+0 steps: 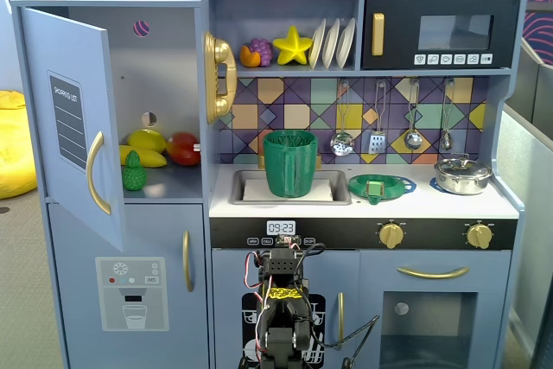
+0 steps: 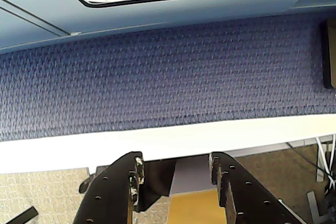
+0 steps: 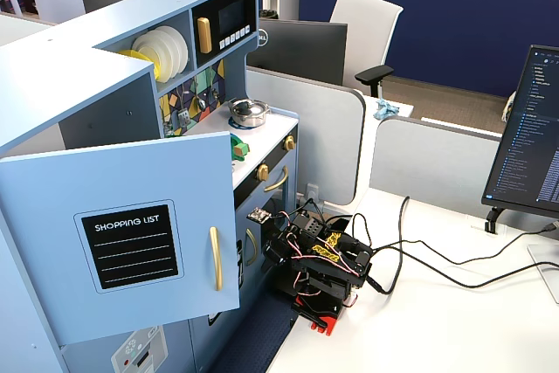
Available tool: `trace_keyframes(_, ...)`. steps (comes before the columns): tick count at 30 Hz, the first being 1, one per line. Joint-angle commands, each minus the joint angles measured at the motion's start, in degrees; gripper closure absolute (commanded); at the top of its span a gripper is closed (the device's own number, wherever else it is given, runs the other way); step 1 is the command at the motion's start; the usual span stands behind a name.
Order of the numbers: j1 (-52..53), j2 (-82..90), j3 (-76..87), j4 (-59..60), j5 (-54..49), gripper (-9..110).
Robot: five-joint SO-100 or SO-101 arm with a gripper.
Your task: Pick up the green pineapple from the left cabinet and place it in the green recipient
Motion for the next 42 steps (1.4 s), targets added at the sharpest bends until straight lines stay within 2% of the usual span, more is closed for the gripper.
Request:
trace_keyframes(1,2.1,-0.6,0.2,10.0,0.6,101)
trace_keyframes(12,2.1,-0.6,0.2,10.0,1.1,101)
trace_keyframes(14,1.1,-0.7,-0.3,7.9,-2.5,101)
trace_keyframes(16,-2.5,-0.9,-3.2,2.4,-2.9,101)
trace_keyframes(19,-13.6,-5.2,-11.4,-10.5,-2.8,101)
trace_keyframes(23,-25.4,-12.5,-20.8,-29.7,-9.3,101)
trace_keyframes(30,-35.6,-22.3,-34.9,-47.5,-14.5,101)
trace_keyframes(34,-38.8,-27.1,-41.2,-51.2,-13.2,95)
trace_keyframes(37,-40.6,-30.0,-44.0,-51.4,-11.9,86)
trace_keyframes(42,-42.4,-33.1,-43.5,-58.7,-6.8,72)
